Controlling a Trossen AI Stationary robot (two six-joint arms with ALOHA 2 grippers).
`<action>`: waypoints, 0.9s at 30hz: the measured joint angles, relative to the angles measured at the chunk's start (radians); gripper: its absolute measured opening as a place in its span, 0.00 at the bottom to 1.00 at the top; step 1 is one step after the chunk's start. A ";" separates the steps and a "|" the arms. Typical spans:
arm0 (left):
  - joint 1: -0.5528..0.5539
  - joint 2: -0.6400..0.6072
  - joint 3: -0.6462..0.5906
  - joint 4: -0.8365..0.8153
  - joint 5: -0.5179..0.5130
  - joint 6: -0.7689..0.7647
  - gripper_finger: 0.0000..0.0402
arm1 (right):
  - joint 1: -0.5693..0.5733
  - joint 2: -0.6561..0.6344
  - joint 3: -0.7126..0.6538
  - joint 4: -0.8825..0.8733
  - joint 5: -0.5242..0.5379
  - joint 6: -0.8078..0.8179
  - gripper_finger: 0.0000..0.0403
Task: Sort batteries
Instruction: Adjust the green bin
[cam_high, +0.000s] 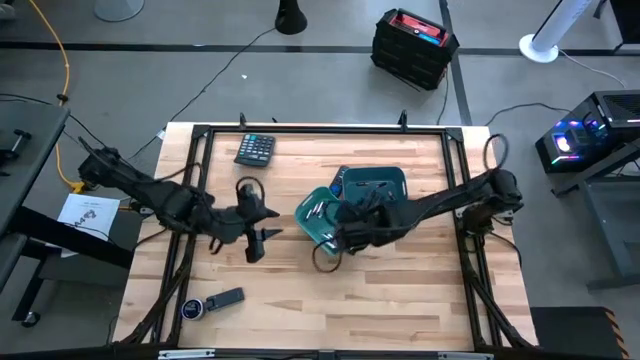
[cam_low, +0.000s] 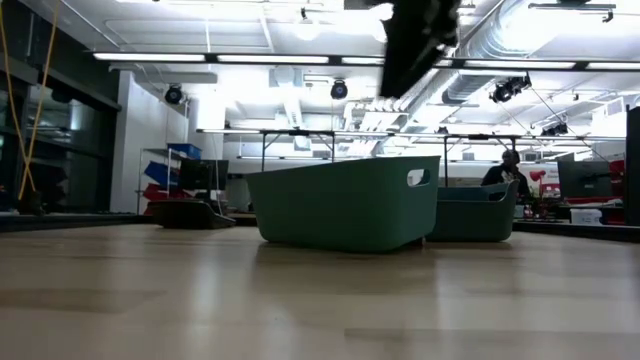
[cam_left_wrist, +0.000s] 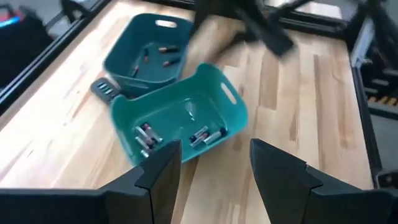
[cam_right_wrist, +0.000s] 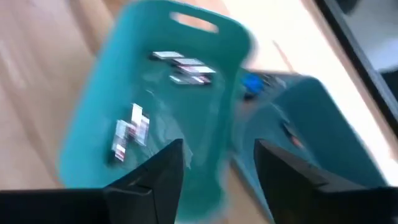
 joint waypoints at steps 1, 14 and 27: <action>-0.012 -0.004 -0.032 0.041 -0.008 0.018 0.45 | -0.001 -0.024 -0.002 -0.051 0.008 0.028 0.48; -0.102 -0.070 -0.605 0.669 -0.098 -0.420 0.45 | 0.086 -0.402 -0.552 0.227 -0.220 0.432 0.05; -0.115 -0.069 -0.724 0.503 -0.190 -0.791 0.45 | -0.026 -0.187 -0.640 0.582 -0.060 0.548 0.00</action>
